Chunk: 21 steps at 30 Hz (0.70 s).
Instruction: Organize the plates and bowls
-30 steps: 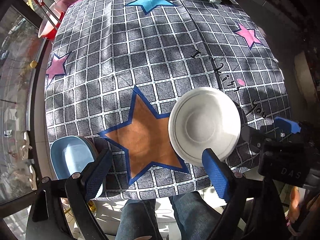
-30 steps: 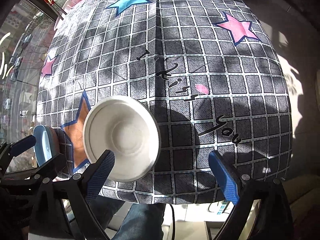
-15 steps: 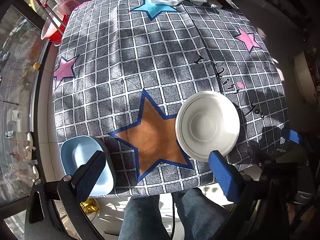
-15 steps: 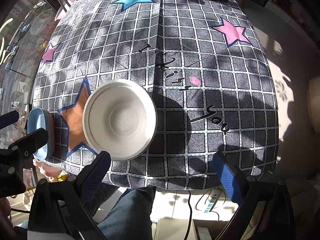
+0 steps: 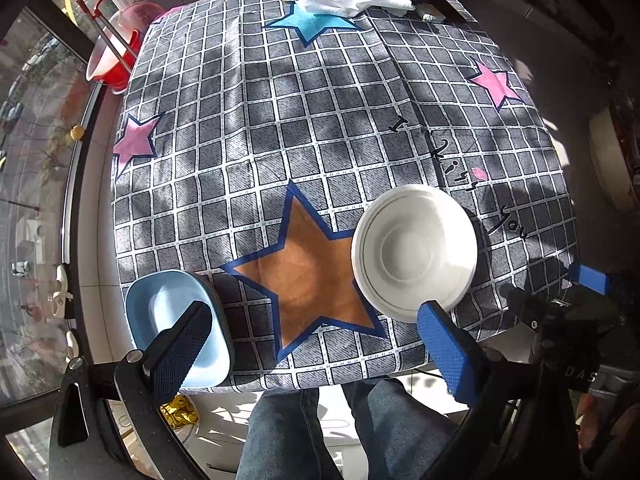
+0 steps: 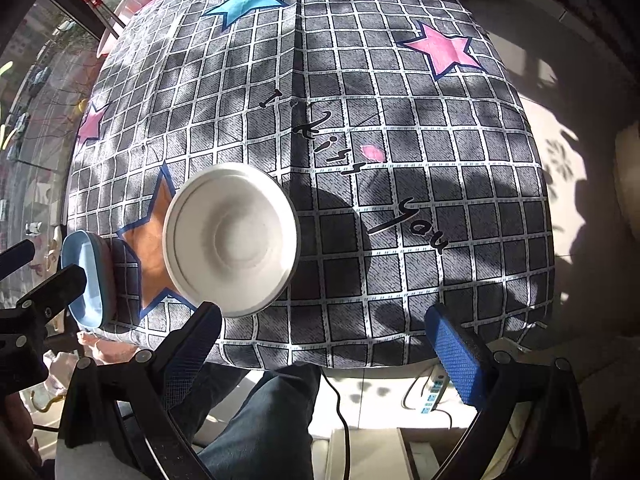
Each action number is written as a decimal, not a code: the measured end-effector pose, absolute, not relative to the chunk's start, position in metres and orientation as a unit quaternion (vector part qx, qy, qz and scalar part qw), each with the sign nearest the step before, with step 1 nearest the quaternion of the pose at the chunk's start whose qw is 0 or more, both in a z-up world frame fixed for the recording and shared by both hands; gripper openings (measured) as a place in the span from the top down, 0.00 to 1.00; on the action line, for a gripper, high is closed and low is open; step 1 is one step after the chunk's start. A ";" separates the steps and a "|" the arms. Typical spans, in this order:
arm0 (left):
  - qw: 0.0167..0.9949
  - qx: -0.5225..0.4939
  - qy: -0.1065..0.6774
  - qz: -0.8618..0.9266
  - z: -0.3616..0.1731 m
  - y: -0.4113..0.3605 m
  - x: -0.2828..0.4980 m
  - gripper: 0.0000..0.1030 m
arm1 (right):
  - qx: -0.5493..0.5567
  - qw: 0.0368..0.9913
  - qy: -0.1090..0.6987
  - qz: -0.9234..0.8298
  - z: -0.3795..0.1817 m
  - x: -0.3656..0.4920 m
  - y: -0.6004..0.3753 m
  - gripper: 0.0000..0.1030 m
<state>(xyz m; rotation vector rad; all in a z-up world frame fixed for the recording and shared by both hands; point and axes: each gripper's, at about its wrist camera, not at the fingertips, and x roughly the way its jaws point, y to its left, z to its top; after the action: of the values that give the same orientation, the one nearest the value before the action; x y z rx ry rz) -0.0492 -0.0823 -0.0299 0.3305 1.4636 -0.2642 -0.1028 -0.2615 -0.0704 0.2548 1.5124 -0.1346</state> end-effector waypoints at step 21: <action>0.725 0.128 0.663 -0.132 -0.029 -0.077 -0.048 0.00 | 0.112 0.715 0.686 -0.081 -0.068 -0.112 -0.263 0.01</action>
<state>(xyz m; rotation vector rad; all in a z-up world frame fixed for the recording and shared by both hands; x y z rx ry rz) -0.0482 -0.0767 -0.0290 0.2828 1.4636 -0.2920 -0.1123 -0.2633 -0.0683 0.2470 1.5187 -0.1793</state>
